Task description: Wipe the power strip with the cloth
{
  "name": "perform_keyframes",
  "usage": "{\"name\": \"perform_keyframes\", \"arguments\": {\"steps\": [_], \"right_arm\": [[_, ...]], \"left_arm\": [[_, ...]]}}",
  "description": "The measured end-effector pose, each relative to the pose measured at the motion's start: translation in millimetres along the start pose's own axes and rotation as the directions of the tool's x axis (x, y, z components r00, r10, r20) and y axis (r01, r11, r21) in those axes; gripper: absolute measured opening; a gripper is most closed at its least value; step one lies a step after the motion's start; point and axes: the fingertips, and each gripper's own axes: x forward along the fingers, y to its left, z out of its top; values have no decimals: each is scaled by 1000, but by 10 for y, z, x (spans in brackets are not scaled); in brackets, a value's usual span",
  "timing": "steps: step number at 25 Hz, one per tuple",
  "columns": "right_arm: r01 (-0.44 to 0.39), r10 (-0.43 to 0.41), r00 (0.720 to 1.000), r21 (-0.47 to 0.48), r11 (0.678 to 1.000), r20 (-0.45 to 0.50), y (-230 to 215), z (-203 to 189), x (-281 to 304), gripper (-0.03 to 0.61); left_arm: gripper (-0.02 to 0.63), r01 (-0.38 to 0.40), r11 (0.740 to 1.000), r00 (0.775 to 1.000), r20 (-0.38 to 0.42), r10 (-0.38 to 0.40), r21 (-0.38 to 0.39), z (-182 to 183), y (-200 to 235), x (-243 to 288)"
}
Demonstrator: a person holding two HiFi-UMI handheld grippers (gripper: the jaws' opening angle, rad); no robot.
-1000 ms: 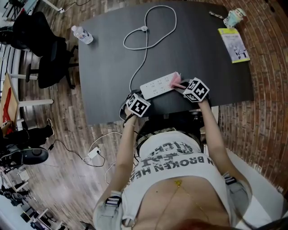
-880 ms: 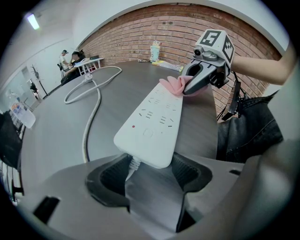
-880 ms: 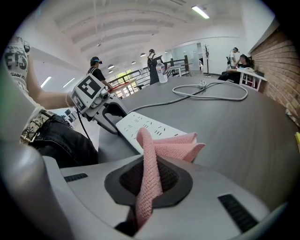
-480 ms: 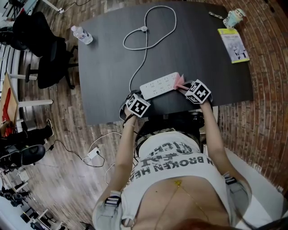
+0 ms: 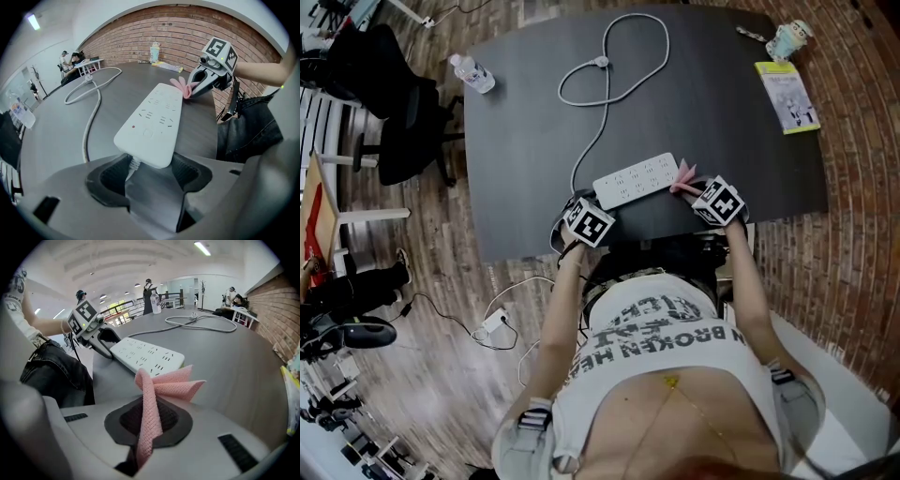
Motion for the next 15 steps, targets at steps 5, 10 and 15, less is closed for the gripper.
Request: {"name": "perform_keyframes", "arguments": {"steps": [5,10,15], "right_arm": [[-1,-1,998,33,999,70,-4,125,-120,17],[29,-31,993,11,1000,113,33,271,-194,17],[90,-81,977,-34,995,199,37,546,-364,17]], "left_arm": [[272,-1,1000,999,43,0,26,-1,-10,-33],[272,-44,999,996,79,41,31,30,65,-215],[244,-94,996,977,193,91,3,266,142,-574]]}}
